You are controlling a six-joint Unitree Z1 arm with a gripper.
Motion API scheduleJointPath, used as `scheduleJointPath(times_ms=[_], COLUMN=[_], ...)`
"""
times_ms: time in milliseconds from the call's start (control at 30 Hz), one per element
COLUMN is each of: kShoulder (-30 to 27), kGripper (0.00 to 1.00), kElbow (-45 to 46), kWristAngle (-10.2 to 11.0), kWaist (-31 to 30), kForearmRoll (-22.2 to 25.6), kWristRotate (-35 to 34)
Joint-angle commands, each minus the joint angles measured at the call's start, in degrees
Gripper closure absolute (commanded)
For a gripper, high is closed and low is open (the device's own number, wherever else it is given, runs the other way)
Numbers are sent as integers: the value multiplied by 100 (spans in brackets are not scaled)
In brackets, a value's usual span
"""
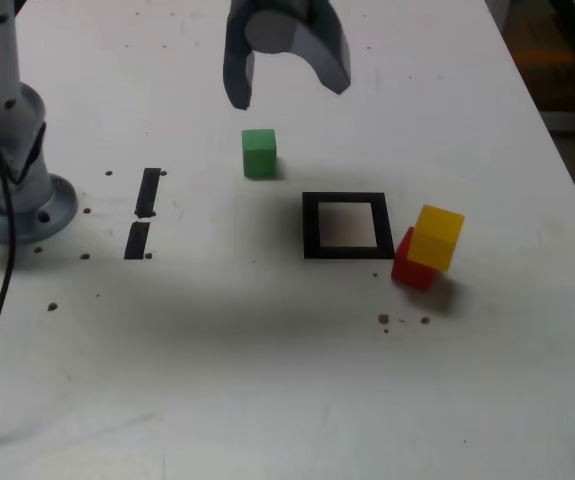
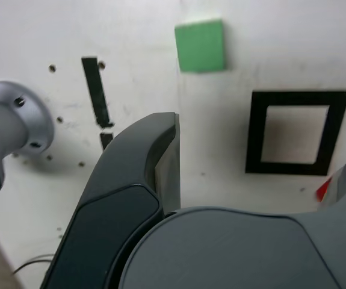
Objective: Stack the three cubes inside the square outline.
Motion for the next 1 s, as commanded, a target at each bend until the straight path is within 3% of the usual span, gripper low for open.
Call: scheduleJointPath(times_ms=[0,167,367,633,967], kShoulder=[356,1263,2158,2451,2848], kGripper=[6,6,6,6,9], kElbow=[-1931,-3274,-4352,-4498,-4284], kWristAngle=[-15,-50,-126,-94,-262], kWaist=[-344,-977,-1296,-1341,-1380], kForearmRoll=[213,500,649,637,637], kWristRotate=[-120,-295,-266,-257,-247])
